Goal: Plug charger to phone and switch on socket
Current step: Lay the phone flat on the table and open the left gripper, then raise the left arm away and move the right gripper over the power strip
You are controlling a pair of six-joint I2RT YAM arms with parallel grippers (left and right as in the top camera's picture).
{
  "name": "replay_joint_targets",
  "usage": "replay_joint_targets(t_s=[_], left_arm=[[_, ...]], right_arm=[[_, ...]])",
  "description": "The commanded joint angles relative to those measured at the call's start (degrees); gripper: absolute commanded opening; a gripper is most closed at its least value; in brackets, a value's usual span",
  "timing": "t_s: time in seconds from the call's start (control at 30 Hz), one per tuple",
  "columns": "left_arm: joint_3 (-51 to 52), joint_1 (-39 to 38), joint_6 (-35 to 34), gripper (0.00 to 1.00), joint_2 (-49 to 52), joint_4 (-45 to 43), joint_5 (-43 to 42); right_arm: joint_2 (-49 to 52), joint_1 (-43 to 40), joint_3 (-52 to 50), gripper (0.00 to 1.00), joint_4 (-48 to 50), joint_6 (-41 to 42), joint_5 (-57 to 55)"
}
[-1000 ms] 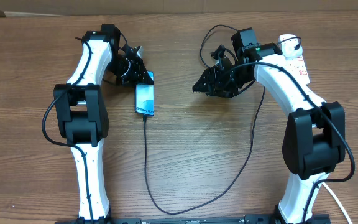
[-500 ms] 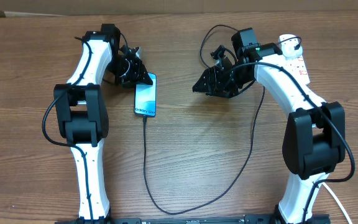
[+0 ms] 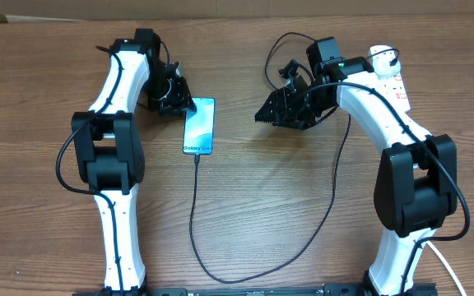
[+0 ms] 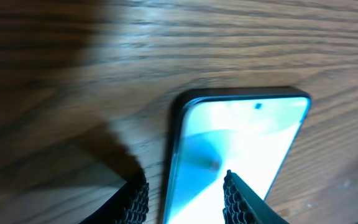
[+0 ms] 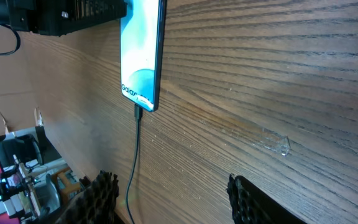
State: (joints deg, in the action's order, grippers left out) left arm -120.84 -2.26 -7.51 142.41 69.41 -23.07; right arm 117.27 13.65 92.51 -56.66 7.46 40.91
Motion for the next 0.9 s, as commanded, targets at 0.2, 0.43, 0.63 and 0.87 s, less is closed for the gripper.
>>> replay_joint_targets(t_s=[0.2,0.43,0.63,0.87], left_arm=[[0.02,0.24,-3.34,0.37,0.33,0.98,11.21],[-3.91,0.87,-3.91,0.34,0.28,4.57,10.82],[-21.57,2.21,-3.87,0.34,0.20,15.41,11.50],[-47.52,3.39,-3.21,0.36,0.17,27.43,11.74]], right_arm=[[-1.11,0.26,0.20,0.58,-0.09,-0.52,-0.42],[-1.42,0.13,0.26,0.57,0.63,-0.52,-0.37],[-6.82,-1.88,2.99,0.57,0.02,-0.50,-0.52],[-14.16,-5.31,7.43,0.57,-4.81,-0.46,-7.69]])
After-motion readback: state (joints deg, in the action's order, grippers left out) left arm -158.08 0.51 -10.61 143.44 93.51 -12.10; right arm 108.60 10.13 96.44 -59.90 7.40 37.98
